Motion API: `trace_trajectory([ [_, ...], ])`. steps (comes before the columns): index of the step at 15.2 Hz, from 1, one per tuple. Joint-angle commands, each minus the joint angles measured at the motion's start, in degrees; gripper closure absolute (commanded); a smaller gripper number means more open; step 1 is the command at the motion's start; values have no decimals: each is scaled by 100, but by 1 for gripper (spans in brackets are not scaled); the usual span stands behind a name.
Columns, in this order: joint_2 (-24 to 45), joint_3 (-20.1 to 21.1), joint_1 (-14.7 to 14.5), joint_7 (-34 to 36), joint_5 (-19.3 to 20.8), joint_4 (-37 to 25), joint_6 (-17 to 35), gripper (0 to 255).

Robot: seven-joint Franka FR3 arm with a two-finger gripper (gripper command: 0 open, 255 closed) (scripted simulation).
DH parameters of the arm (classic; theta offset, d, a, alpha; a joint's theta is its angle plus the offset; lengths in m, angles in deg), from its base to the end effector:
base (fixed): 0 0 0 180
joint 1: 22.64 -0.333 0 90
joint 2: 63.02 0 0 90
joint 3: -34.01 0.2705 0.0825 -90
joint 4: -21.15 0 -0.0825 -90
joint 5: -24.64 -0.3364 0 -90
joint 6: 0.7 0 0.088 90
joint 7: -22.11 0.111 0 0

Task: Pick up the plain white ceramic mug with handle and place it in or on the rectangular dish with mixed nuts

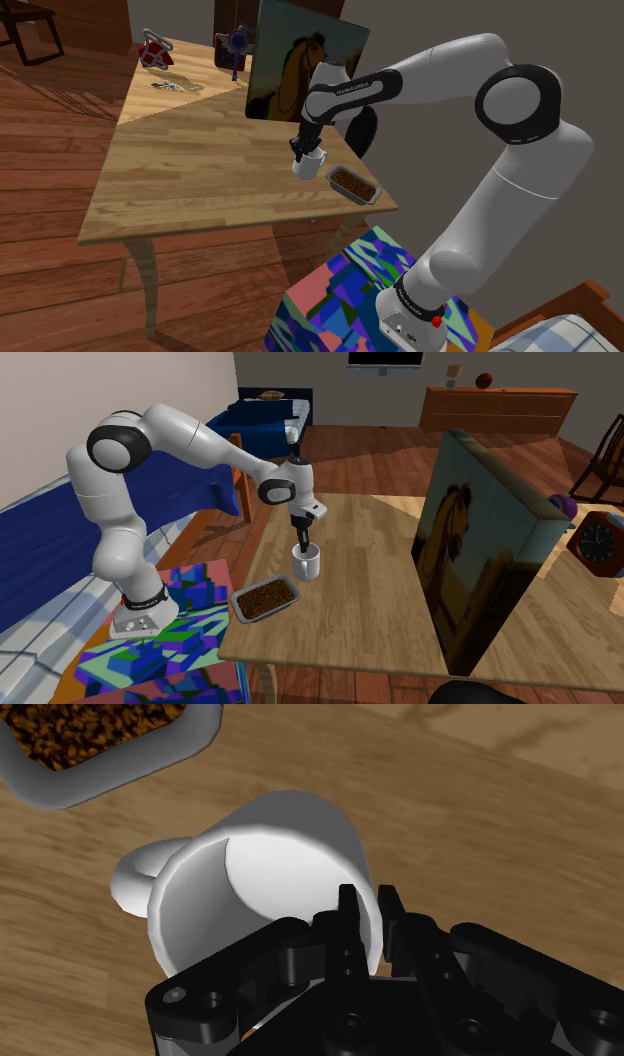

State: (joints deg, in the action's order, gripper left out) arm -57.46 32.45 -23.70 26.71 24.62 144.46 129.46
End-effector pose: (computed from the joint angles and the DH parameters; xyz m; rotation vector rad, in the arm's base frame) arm 0.5125 -0.0044 0.3384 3.1367 -0.1398 0.0355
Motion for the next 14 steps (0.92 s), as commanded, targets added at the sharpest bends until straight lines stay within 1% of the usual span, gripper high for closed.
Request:
trace_trajectory([
  [1, -41, 0, 0, 1, 1, -30, -72, 255],
  [14, -477, 0, -2, 9, 15, -551, -1029, 255],
])
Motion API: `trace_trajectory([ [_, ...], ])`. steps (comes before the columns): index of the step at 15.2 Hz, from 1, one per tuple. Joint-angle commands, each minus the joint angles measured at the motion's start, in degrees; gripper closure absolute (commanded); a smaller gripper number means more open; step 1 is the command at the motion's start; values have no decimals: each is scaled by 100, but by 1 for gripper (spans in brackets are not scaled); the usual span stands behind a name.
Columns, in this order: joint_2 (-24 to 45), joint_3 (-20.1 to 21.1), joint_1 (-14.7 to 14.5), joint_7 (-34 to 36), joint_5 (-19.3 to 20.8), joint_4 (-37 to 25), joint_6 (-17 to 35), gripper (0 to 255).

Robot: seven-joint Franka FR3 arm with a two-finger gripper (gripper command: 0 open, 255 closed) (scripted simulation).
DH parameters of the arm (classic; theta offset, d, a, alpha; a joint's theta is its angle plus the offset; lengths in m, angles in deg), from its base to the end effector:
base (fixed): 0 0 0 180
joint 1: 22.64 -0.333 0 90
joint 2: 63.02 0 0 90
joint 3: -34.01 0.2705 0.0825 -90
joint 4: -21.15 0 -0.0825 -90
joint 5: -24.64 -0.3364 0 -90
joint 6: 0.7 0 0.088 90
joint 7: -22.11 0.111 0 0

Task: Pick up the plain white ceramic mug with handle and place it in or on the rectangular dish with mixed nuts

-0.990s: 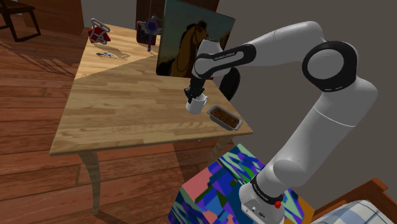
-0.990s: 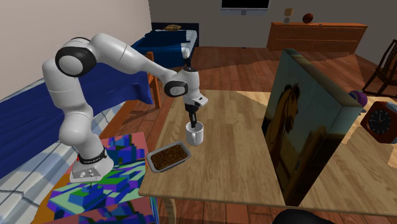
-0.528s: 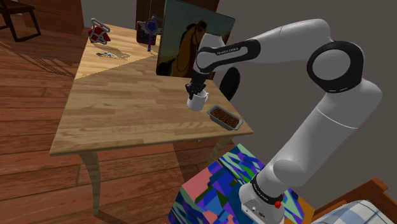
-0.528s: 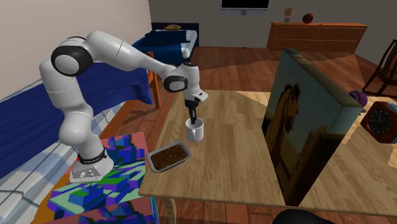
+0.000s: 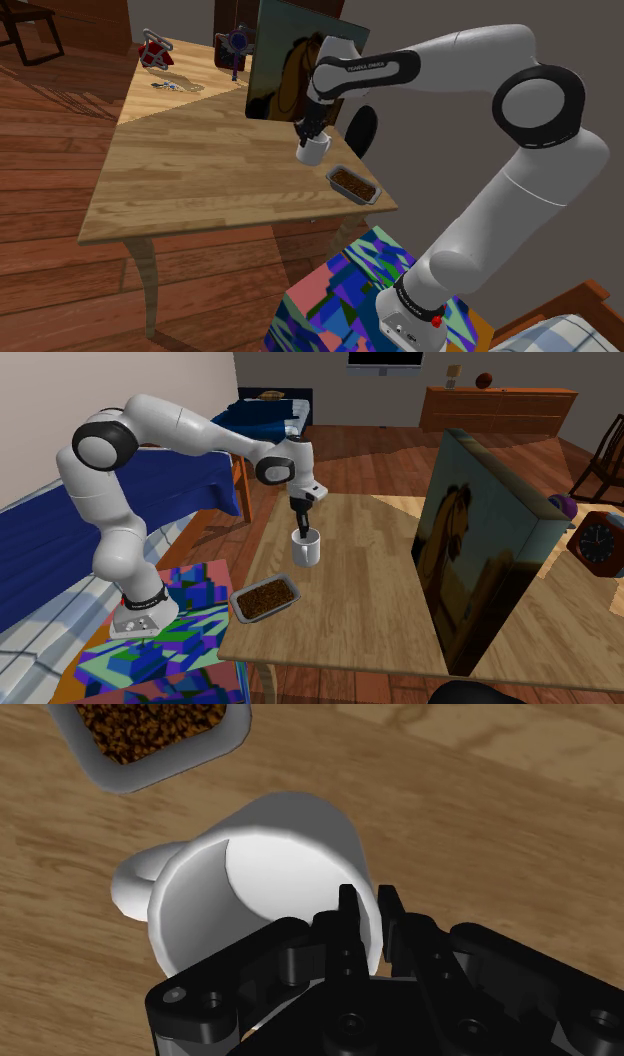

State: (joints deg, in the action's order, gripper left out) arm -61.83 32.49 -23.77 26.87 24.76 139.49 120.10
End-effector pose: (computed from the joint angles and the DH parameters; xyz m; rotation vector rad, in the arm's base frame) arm 0.5119 -0.0036 0.3987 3.1368 -0.1394 0.0349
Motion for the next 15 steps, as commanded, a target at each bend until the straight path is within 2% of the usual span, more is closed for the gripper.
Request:
trace_trajectory([
  [1, -65, -4, 4, -7, 2, -102, -167, 255],
  [9, -229, -3, 3, -5, 7, -536, -763, 255],
  [15, -1339, -266, 238, -464, 87, 519, -816, 255],
])
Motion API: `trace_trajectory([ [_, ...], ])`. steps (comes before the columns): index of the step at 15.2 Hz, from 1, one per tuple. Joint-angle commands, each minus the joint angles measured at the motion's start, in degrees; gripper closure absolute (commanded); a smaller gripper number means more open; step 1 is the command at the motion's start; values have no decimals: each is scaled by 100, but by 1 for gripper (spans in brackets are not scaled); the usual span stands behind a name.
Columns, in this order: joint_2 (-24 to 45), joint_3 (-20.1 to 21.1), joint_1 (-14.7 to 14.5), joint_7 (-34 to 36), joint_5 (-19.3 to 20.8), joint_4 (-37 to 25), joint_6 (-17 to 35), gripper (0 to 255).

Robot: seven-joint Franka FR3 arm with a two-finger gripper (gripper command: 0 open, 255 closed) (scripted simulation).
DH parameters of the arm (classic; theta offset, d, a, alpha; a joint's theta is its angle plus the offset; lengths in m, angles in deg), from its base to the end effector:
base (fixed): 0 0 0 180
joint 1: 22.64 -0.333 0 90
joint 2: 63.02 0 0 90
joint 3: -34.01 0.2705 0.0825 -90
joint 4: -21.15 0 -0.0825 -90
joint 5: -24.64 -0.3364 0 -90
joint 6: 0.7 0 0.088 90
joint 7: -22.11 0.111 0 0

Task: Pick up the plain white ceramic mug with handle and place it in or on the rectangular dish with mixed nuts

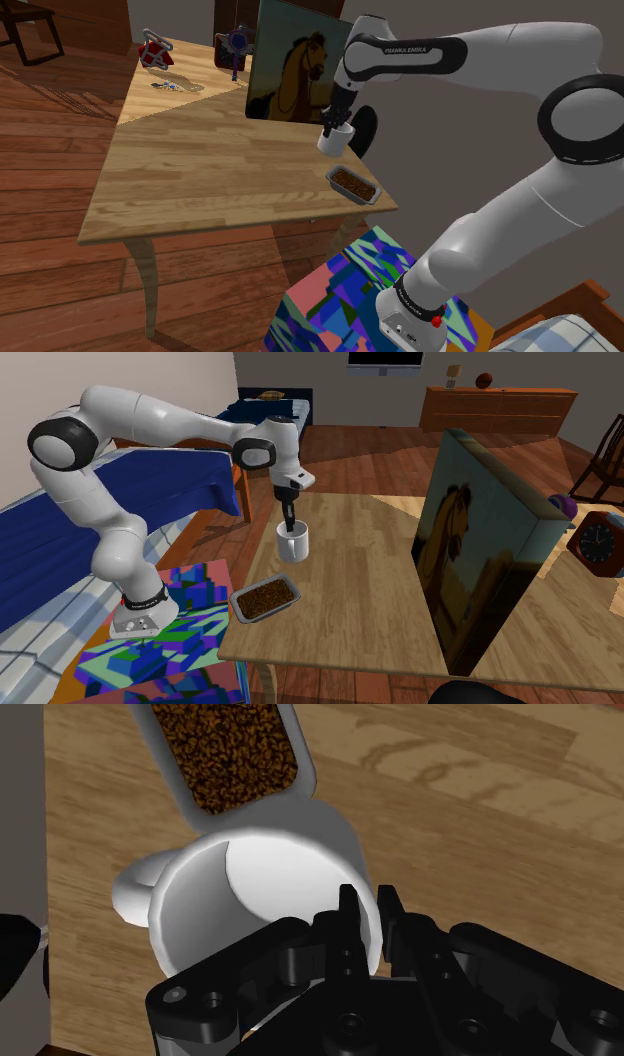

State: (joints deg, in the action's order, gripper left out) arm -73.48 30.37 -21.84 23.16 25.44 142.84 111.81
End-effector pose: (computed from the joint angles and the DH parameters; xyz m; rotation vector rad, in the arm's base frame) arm 0.4644 -0.0380 0.4599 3.1362 -0.1407 0.0345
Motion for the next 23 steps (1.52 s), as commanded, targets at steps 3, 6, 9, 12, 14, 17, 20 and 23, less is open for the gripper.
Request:
trace_trajectory([
  [3, -707, -212, 172, -334, 103, 618, -82, 255],
  [6, -1223, -385, 313, -583, 217, 992, -217, 255],
  [9, -1720, -572, 470, -845, 360, 1305, -390, 255],
  [12, -1845, -643, 524, -926, 415, 1526, -290, 255],
  [14, -1820, -654, 527, -926, 421, 1661, -130, 255],
  [17, -1772, -672, 531, -927, 430, 1856, 114, 255],
  [20, -1709, -691, 534, -928, 439, 2042, 361, 255],
  [23, -1633, -711, 536, -931, 446, 2218, 613, 255],
])
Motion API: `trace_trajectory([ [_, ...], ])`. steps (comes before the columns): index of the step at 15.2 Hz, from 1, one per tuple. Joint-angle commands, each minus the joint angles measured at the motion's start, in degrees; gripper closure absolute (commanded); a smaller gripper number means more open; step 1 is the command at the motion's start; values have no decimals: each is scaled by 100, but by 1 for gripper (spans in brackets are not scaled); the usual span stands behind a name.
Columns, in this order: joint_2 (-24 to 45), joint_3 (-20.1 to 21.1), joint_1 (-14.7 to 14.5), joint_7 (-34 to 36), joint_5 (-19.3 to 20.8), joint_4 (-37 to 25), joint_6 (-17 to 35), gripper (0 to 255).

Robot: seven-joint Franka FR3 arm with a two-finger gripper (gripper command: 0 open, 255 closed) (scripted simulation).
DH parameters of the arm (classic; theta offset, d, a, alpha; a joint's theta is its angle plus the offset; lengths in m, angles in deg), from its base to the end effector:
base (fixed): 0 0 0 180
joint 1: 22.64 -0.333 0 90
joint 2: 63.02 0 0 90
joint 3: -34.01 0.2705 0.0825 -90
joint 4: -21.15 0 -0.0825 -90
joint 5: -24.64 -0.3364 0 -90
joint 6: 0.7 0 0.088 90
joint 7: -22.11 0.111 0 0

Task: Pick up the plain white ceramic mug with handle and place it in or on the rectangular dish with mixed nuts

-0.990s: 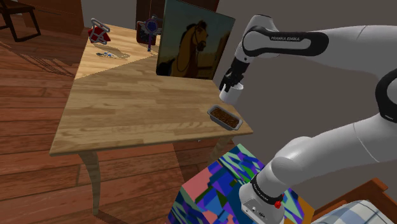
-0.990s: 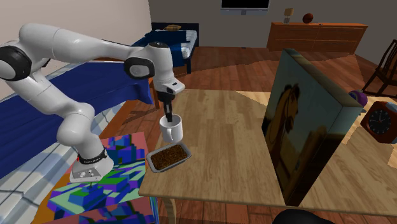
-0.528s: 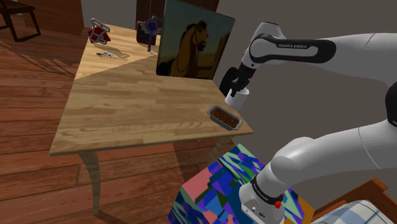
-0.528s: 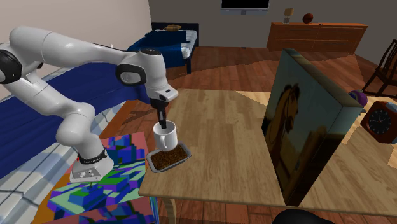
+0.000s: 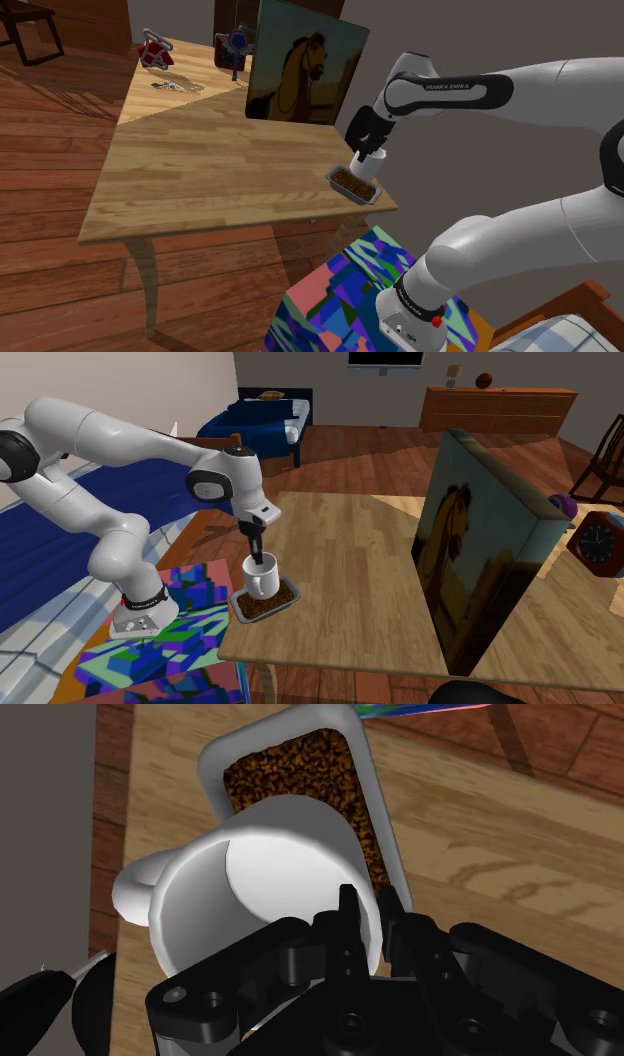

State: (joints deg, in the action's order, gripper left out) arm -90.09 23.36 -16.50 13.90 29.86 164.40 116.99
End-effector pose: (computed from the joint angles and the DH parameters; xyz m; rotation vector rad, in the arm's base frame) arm 0.3627 -0.1151 0.4252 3.1370 -0.1398 0.0334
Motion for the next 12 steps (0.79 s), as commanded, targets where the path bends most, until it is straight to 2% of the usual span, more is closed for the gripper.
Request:
trace_trajectory([
  [1, 57, -17, 3, -6, 6, 118, 181, 255],
  [6, 226, -52, 3, -14, 13, 383, 615, 255],
  [12, 244, -56, 3, -15, 14, 406, 655, 255],
])
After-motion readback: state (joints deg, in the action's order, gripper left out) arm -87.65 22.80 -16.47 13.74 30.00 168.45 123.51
